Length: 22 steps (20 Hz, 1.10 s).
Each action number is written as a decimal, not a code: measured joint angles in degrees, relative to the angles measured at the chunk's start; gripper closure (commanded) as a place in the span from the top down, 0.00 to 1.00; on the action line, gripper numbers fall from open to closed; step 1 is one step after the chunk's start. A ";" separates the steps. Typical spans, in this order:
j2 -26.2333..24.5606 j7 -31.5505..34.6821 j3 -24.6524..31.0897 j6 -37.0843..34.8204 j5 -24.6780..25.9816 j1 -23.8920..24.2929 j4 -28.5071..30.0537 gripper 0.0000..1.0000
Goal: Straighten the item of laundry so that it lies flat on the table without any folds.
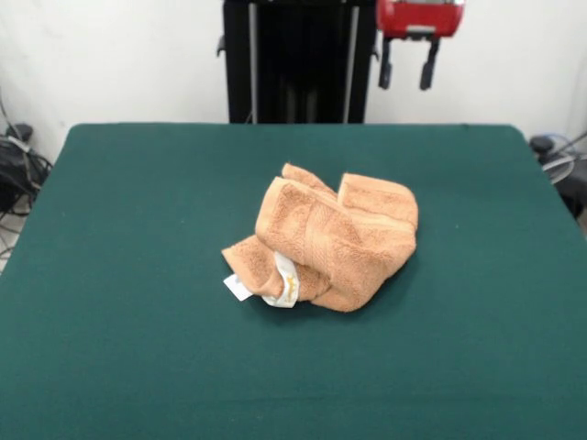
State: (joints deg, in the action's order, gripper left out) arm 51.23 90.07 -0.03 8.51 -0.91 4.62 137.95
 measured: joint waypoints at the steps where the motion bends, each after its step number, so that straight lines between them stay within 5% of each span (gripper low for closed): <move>1: -0.51 0.00 0.00 0.50 0.25 0.12 0.00 1.00; 22: -5.24 0.00 0.01 2.23 1.99 2.89 -0.02 1.00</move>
State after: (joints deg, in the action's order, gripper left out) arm 45.98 90.07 -0.03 10.75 1.08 7.51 137.94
